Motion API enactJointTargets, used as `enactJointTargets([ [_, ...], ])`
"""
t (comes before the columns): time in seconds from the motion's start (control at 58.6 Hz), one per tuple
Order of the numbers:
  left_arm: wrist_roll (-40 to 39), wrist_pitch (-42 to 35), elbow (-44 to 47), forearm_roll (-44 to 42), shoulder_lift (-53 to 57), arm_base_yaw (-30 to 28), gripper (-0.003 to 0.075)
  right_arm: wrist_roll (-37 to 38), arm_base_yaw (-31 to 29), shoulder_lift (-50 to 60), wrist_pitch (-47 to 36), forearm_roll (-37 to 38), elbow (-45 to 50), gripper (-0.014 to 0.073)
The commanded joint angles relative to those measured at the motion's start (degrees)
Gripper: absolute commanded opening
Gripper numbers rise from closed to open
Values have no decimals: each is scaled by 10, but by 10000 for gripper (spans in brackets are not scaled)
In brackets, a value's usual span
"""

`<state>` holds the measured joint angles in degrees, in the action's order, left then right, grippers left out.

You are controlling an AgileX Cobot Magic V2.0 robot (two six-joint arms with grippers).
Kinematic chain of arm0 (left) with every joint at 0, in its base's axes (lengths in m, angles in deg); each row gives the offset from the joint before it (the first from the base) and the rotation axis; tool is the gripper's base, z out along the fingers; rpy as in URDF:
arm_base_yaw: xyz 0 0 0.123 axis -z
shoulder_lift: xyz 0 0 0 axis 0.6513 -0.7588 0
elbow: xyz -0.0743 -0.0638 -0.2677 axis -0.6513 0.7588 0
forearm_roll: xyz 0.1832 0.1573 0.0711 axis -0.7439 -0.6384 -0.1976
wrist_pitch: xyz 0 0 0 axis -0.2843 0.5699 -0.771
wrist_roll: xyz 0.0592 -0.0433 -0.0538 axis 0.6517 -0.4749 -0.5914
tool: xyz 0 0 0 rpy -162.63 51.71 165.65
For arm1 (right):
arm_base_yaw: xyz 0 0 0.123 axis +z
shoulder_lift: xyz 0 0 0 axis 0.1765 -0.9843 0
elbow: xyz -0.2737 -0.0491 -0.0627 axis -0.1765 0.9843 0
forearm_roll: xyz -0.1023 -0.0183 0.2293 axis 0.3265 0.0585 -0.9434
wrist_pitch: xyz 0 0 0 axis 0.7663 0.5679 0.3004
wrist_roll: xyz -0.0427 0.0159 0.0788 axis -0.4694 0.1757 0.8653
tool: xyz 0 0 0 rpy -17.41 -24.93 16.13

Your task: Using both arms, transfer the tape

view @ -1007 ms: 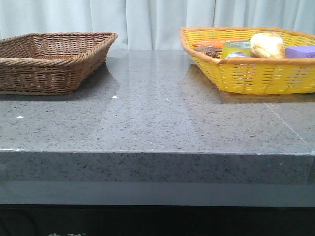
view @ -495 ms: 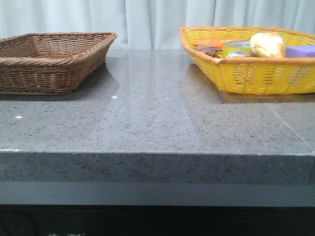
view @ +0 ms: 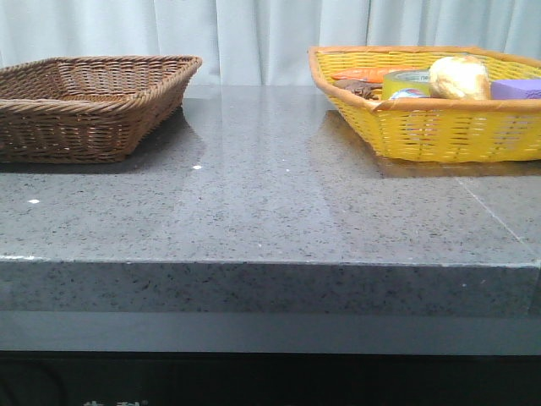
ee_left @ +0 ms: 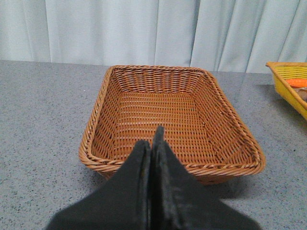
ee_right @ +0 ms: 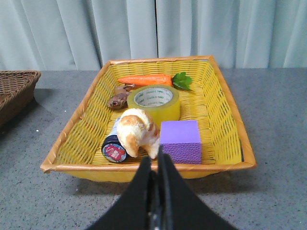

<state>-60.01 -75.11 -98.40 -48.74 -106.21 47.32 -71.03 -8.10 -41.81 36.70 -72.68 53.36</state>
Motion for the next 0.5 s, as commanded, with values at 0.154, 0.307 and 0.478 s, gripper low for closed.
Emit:
enactJointTargets([
  [0.154,-7,-55,-22,4,-6,-2,370,-3,-4,-10,-43,-6,-23,413],
  [0.307,-7,-55,-22,4,-6,-2,706,-3,-4,-10,-54,-6,-21,587],
  [0.478,-7,-55,-22,4,-6,-2,651,-3,-4,-48,-92,-6,-31,570],
])
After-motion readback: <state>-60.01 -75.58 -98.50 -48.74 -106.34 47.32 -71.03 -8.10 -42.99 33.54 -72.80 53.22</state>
